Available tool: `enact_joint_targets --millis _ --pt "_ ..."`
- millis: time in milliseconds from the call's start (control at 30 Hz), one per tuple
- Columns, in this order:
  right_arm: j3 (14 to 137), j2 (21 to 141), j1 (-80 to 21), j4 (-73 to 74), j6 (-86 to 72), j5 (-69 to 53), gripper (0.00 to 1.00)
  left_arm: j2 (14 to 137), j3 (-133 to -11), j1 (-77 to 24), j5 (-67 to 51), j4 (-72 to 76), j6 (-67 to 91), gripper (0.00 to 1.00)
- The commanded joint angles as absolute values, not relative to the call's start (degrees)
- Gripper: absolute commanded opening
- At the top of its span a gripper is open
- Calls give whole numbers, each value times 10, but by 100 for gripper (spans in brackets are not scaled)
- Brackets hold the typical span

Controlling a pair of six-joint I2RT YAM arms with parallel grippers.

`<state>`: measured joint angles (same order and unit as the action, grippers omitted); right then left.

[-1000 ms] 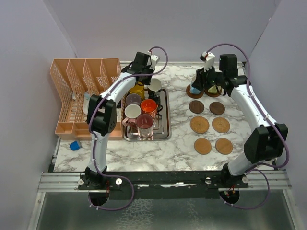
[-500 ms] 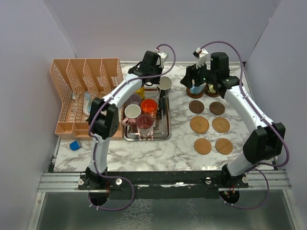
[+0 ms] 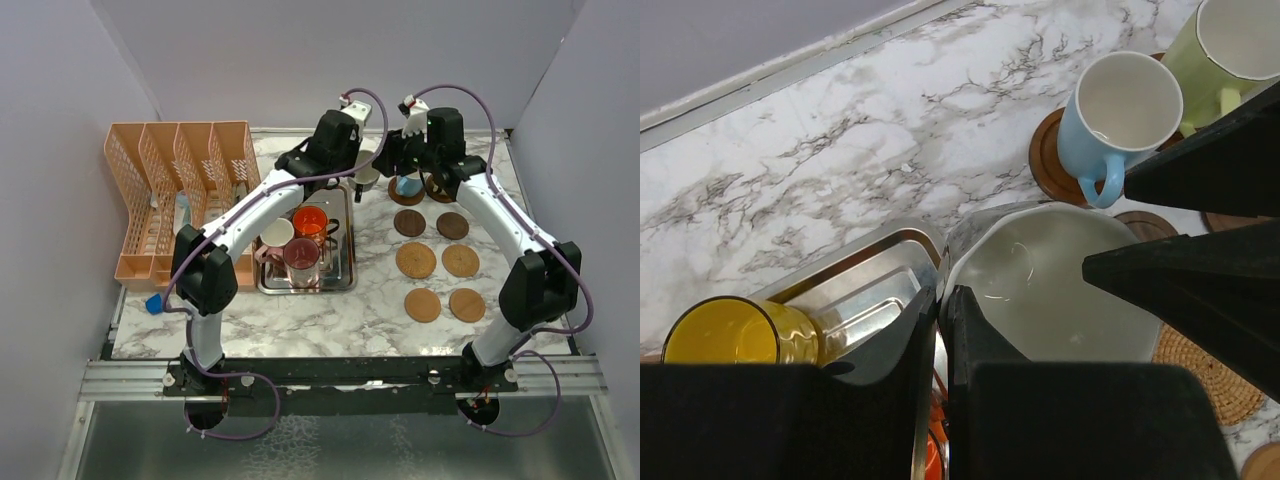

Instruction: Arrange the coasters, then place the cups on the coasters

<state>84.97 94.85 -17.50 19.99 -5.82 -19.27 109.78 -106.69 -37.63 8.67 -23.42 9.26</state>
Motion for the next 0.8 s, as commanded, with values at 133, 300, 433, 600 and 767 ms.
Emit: enact_joint_targets --millis 133,300,433,600,767 --pt "860 955 -181 201 -61 -146 37 1066 -1058 -408 160 -174 93 0" --pt "863 969 -182 217 -52 -137 32 1069 -1059 -420 173 -169 85 0" --pt "857 975 -185 216 -50 -137 31 1071 -1059 -427 183 -166 76 0" --pt "857 980 -189 216 -47 -127 28 1071 -1054 -433 188 -161 70 0" --pt "856 980 -192 215 -39 -103 15 1068 -1045 -436 183 -153 57 0"
